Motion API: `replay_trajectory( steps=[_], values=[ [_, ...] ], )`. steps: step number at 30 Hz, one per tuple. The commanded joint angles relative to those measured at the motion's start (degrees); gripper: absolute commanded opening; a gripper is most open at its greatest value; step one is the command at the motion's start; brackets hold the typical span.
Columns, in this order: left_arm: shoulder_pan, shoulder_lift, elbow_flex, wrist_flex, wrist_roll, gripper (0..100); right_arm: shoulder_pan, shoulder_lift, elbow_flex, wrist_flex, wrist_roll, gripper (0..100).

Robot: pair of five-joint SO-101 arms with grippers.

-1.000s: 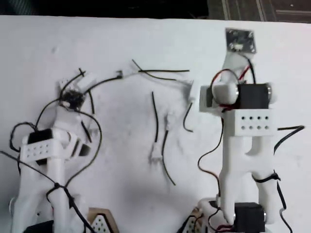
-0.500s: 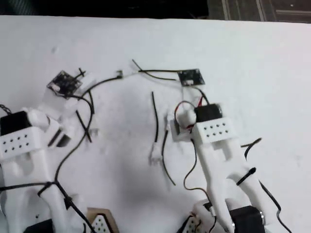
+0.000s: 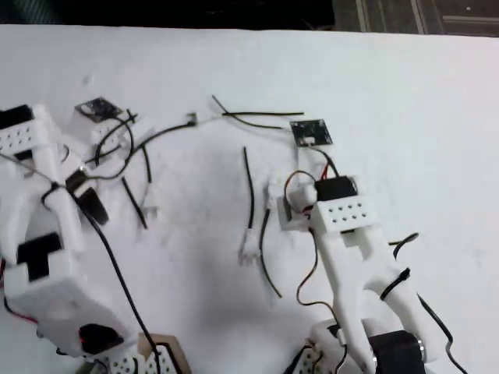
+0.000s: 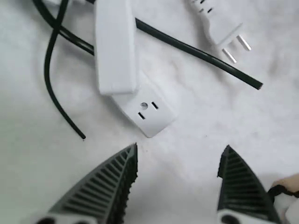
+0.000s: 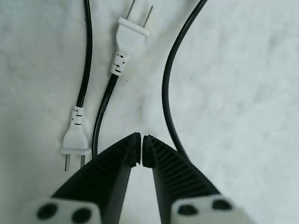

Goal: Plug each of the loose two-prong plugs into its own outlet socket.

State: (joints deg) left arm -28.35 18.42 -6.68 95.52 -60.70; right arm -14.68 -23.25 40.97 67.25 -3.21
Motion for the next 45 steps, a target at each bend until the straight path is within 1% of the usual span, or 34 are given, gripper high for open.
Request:
replay_trajectory(
  steps=[1,4,8,10,15,19,25,30,38,45],
  values=[
    [-0.66,5.41,-8.62,3.34,-5.01,28,1.36,-1.89,-0.18,-0.31,0.35,1.8],
    [-0.48,8.92,-12.22,3.60,-3.16,28,1.19,-1.89,-0.18,-0.31,0.35,1.8],
    [-0.31,9.71,-15.47,4.04,4.92,28,1.19,-1.80,-0.18,-0.40,0.35,1.8],
    [-0.31,9.71,-16.70,5.01,7.82,28,1.19,-1.80,-0.18,-0.40,0.35,1.8],
    [-0.31,10.33,-16.70,5.27,12.48,28,1.27,-1.89,-0.18,-0.40,0.35,1.8],
    [0.92,10.24,-12.66,4.75,15.03,31,1.27,-1.89,-0.18,-0.31,0.35,1.8],
    [1.80,10.24,-6.24,-4.48,21.01,31,1.27,-1.89,-0.18,-0.22,0.35,1.8],
    [1.54,10.24,-3.25,-9.93,22.24,31,1.27,-1.89,-0.18,-0.22,0.35,1.8],
    [-0.04,11.82,-3.34,-10.20,22.68,30,1.36,-1.89,-0.18,-0.22,0.35,1.8],
    [-0.04,18.42,-3.78,-9.85,17.41,17,1.36,-1.89,-0.18,-0.22,0.35,1.8]
  ],
)
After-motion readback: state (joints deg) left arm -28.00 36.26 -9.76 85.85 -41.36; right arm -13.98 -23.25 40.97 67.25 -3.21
